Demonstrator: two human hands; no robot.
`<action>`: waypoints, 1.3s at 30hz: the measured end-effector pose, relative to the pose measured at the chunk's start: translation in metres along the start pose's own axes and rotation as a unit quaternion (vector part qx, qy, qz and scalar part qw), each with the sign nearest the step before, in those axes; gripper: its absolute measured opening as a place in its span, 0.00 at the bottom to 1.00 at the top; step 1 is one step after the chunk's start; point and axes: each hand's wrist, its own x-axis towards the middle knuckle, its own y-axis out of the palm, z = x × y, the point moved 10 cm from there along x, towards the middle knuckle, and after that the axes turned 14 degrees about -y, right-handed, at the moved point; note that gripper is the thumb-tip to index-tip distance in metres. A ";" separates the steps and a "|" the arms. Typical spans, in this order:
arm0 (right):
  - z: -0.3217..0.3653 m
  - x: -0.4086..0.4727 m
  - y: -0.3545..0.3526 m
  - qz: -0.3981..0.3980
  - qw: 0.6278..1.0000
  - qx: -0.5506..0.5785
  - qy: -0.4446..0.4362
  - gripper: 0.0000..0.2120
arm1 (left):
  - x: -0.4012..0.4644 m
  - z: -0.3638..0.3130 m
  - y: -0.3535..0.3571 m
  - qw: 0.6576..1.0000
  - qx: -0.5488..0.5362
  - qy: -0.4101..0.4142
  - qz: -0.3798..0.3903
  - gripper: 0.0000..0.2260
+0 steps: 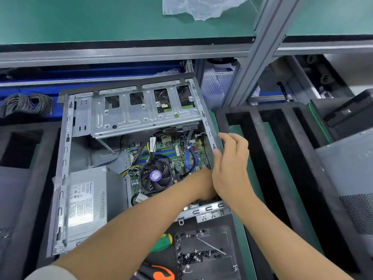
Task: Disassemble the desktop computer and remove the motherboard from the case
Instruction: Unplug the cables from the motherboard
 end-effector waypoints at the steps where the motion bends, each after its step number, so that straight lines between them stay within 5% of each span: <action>1: -0.001 0.001 0.005 0.019 1.000 0.004 0.007 0.17 | -0.002 0.001 0.001 1.000 0.001 0.003 0.005 0.09; 11: -0.022 -0.001 0.000 -0.024 0.988 0.116 0.100 0.19 | 0.000 0.027 -0.006 0.987 -0.156 -0.035 0.007 0.08; 19: -0.024 -0.003 -0.008 -0.052 0.984 0.131 0.111 0.16 | -0.009 0.046 -0.003 0.923 -0.368 -0.018 0.112 0.19; 24: -0.025 -0.003 -0.006 -0.043 0.983 0.135 0.113 0.17 | 0.005 0.068 -0.022 0.871 -0.477 -0.116 -0.021 0.17; 29: -0.026 -0.002 -0.004 -0.037 0.982 0.139 0.119 0.18 | 0.001 0.070 -0.069 0.865 -0.406 -0.164 -0.246 0.18; 39: -0.031 -0.003 0.000 -0.028 0.981 0.141 0.129 0.17 | 0.022 0.072 -0.087 0.865 -0.357 -0.227 -0.271 0.13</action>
